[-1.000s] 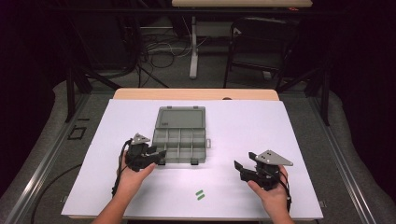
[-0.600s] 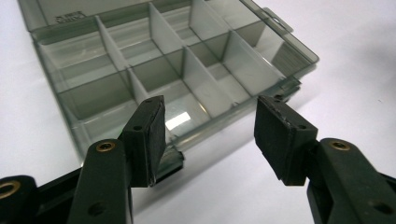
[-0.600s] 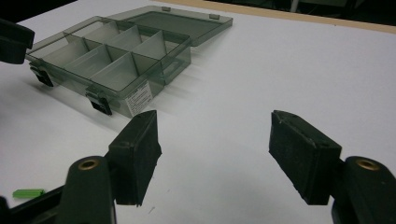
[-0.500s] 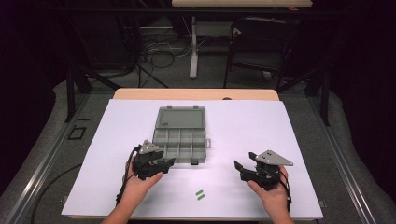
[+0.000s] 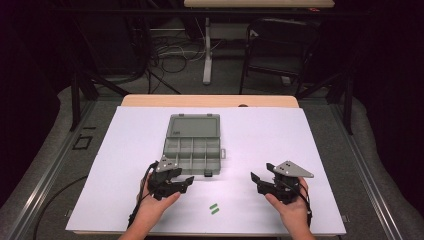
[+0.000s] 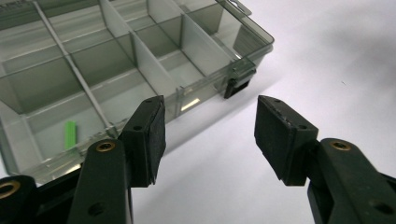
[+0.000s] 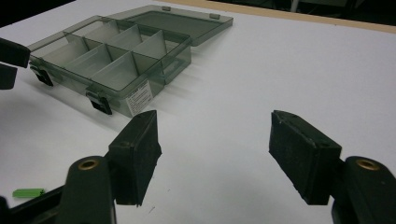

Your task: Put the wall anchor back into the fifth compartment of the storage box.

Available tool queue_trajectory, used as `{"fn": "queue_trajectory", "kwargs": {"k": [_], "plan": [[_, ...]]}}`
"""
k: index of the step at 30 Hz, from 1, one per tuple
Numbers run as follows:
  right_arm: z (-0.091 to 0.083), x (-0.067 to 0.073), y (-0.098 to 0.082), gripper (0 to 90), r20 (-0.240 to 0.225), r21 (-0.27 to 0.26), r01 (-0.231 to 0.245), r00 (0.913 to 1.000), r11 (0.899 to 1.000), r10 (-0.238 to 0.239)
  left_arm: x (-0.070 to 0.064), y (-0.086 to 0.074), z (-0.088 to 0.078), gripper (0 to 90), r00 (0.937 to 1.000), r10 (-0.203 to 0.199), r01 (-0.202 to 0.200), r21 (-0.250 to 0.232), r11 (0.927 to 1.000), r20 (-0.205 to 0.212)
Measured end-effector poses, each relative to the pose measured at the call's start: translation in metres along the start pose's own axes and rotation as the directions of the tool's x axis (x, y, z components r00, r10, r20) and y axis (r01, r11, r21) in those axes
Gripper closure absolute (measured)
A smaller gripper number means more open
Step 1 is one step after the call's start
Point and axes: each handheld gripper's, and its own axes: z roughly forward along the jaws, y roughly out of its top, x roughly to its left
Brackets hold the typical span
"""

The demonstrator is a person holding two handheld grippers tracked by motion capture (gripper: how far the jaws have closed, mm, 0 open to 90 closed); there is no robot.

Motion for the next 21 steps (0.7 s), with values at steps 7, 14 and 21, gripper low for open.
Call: {"fn": "queue_trajectory", "kwargs": {"k": [7, 14, 21], "plan": [[0.0, 0.0, 0.0, 32.6, -0.001, 0.0, -0.001, 1.0, 1.0, 0.001, -0.008, -0.003, 0.003, 44.5, 0.9999, 0.005, -0.005, 0.006, 1.0, 0.013], [0.0, 0.0, 0.0, 32.6, -0.002, 0.001, -0.003, 1.0, 1.0, 0.003, -0.016, -0.003, 0.005, 44.7, 0.9995, 0.011, -0.011, 0.008, 0.9999, 0.028], [0.002, 0.001, -0.001, 32.6, -0.002, -0.014, -0.006, 1.0, 1.0, 0.006, -0.023, -0.005, 0.008, 47.8, 0.9985, 0.02, -0.021, 0.018, 0.9996, 0.051]]}}
